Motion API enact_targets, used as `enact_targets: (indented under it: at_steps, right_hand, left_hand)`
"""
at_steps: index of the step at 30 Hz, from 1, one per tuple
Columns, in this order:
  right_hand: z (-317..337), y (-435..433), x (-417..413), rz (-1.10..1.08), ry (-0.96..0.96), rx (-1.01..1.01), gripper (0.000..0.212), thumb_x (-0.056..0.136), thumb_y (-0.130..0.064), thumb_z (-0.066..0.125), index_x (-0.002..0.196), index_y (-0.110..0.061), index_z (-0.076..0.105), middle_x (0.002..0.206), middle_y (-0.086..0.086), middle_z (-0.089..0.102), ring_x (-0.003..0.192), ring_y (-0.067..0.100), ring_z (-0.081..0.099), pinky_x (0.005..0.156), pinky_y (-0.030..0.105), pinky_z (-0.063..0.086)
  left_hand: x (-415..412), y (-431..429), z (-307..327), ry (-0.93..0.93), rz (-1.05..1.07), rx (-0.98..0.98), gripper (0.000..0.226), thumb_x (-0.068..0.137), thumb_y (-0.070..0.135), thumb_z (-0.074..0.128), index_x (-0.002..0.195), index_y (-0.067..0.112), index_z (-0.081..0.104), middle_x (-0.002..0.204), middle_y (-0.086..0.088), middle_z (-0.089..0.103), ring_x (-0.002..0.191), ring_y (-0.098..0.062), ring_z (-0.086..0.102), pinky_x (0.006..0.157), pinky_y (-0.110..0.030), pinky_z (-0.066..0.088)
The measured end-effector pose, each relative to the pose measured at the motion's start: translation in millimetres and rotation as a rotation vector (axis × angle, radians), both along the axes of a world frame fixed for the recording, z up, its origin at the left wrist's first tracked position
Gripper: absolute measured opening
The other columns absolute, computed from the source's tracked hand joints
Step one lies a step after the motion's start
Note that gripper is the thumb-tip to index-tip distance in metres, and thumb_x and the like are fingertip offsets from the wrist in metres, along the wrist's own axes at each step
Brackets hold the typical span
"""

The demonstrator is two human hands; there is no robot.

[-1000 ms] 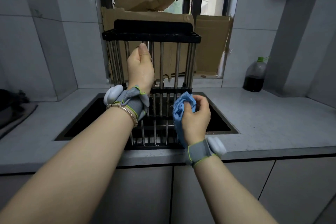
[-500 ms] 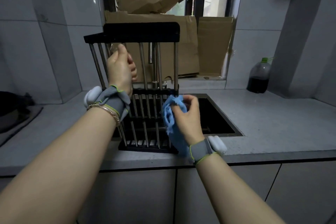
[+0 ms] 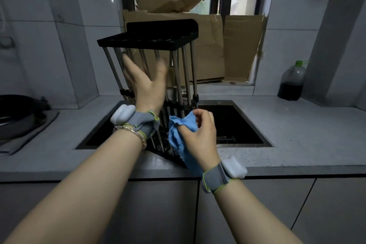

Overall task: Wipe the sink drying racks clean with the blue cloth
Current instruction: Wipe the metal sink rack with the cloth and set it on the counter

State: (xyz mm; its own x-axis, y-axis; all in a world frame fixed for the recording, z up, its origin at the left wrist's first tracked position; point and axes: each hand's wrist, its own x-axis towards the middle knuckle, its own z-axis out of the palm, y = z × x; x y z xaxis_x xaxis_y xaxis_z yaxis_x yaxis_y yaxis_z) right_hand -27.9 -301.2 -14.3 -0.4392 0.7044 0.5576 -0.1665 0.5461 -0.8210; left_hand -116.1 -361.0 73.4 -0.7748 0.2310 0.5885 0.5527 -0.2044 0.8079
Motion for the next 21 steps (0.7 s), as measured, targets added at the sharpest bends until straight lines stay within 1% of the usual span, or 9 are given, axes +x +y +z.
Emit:
enact_targets:
  at_steps: [2,4,6,9,12,15,18,19,21]
  right_hand:
    - [-6,2,2,-0.015,0.024,0.031,0.038,0.076,-0.003,0.07,0.11,-0.007,0.054,0.101,-0.004,0.042,0.085,-0.01,0.044,0.072,-0.003,0.033]
    - [-12,3,4,-0.02,0.033,0.064,0.039,0.077,0.002,0.066,0.114,-0.003,0.055,0.105,0.0,0.044,0.087,-0.011,0.046,0.075,-0.002,0.033]
    - [-17,4,5,-0.009,0.042,0.093,0.037,0.076,0.009,0.06,0.112,-0.001,0.058,0.103,0.002,0.047,0.087,-0.013,0.048,0.075,-0.001,0.035]
    - [-19,8,7,0.04,0.051,0.058,0.037,0.075,0.015,0.054,0.1,-0.011,0.062,0.094,-0.001,0.055,0.081,-0.013,0.052,0.072,0.002,0.039]
    - [-19,20,12,0.033,0.108,-0.199,0.035,0.078,0.014,0.051,0.078,-0.019,0.06,0.077,-0.003,0.061,0.068,-0.001,0.057,0.064,0.013,0.047]
    - [-9,33,18,-0.027,0.286,-0.463,0.024,0.086,0.006,0.053,0.08,-0.016,0.058,0.078,0.001,0.061,0.077,0.016,0.058,0.067,0.023,0.05]
    - [11,28,9,0.034,0.376,-0.443,0.017,0.089,0.004,0.05,0.09,-0.011,0.058,0.079,0.001,0.059,0.073,0.011,0.056,0.064,0.016,0.048]
    - [14,23,3,0.085,0.365,-0.408,0.017,0.091,0.003,0.049,0.096,-0.011,0.057,0.08,0.0,0.059,0.073,0.009,0.056,0.066,0.016,0.047]
    - [12,11,-7,0.17,0.279,-0.318,0.019,0.096,-0.006,0.046,0.11,-0.017,0.051,0.085,-0.006,0.056,0.076,0.002,0.054,0.07,0.014,0.046]
  left_hand:
    - [2,-3,-8,0.145,0.082,-0.021,0.115,0.066,0.062,0.051,0.15,0.013,-0.01,0.158,-0.009,-0.007,0.145,-0.018,-0.006,0.112,-0.025,-0.001]
    - [0,-4,-10,0.202,0.088,-0.034,0.111,0.067,0.048,0.059,0.151,0.015,-0.006,0.156,-0.012,0.0,0.145,-0.02,0.002,0.113,-0.027,0.006]
    - [0,-4,-9,0.212,0.08,-0.046,0.104,0.073,0.025,0.067,0.151,0.018,-0.001,0.153,-0.01,0.008,0.143,-0.02,0.014,0.114,-0.028,0.016]
    - [-3,-5,-5,0.2,0.084,-0.024,0.099,0.073,0.009,0.065,0.15,0.017,0.003,0.152,-0.005,0.013,0.138,-0.018,0.023,0.114,-0.031,0.023]
    - [-10,-6,-5,0.156,0.035,-0.004,0.101,0.069,0.015,0.062,0.15,0.021,0.002,0.154,-0.005,0.014,0.138,-0.024,0.026,0.111,-0.044,0.032]
    - [-15,-9,-8,0.143,-0.031,0.002,0.103,0.066,0.023,0.06,0.15,0.028,0.0,0.152,-0.006,0.019,0.136,-0.028,0.032,0.104,-0.051,0.04]
    - [-16,-8,-5,0.096,-0.02,-0.07,0.091,0.07,0.024,0.062,0.147,0.019,0.013,0.148,-0.008,0.026,0.13,-0.024,0.038,0.107,-0.04,0.038]
    - [-15,-8,-4,0.082,0.0,-0.095,0.08,0.07,0.025,0.062,0.14,0.015,0.025,0.141,-0.008,0.033,0.123,-0.023,0.043,0.104,-0.037,0.04]
    - [-15,-8,-4,0.122,0.03,-0.113,0.051,0.065,0.029,0.057,0.111,0.015,0.042,0.121,-0.006,0.041,0.104,-0.019,0.048,0.093,-0.034,0.045]
